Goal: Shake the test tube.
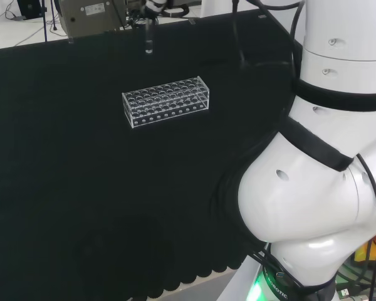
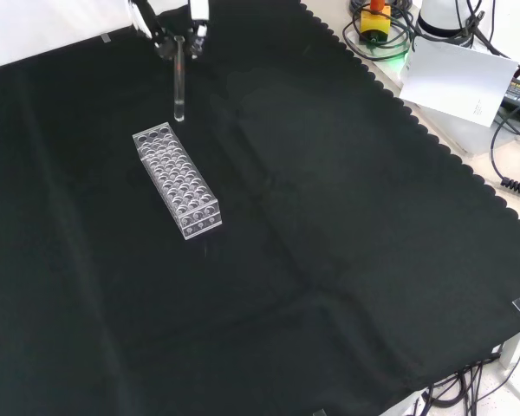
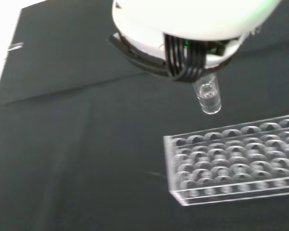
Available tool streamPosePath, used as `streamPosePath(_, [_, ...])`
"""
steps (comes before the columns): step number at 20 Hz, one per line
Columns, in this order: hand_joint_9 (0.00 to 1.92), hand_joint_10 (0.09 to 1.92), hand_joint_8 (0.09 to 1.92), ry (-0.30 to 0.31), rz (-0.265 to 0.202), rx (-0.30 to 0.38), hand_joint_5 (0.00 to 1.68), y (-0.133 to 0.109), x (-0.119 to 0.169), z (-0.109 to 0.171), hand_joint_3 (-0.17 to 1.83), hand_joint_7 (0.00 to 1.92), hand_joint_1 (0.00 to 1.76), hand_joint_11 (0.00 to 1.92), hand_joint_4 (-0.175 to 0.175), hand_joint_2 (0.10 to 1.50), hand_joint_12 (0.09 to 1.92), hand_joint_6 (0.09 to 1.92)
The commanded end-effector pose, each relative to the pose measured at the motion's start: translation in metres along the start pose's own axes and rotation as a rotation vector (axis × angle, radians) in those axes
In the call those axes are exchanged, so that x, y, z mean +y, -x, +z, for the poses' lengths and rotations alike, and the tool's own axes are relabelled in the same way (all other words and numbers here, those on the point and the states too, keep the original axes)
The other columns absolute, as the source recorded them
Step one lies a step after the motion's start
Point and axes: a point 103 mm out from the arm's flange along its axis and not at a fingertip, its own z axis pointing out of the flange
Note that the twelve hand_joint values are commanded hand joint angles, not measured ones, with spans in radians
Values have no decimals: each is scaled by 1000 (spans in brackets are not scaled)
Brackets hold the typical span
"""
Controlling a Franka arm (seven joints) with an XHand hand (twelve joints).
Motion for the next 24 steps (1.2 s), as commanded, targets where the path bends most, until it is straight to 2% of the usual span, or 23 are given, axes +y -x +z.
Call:
streamPosePath(1, [1429,303,536,-17,-74,-21,1509,-30,8,8,700,1516,1443,1181,-175,560,786,87])
streamPosePath(4, [1429,303,536,-22,-49,-50,1509,-19,9,7,700,1516,1443,1181,-175,560,786,87])
streamPosePath(6, [1429,304,536,-25,-16,-72,1509,-4,8,5,700,1516,1444,1181,-175,560,786,87])
streamPosePath(10, [1429,304,535,-26,69,-111,1509,34,4,-1,699,1517,1443,1181,-175,560,786,87])
streamPosePath(16, [1429,303,537,3,199,-116,1510,96,-8,-18,701,1516,1443,1181,-175,560,785,87])
streamPosePath(24, [1430,303,538,34,339,-158,1510,163,-25,-48,701,1516,1443,1181,-175,560,785,87])
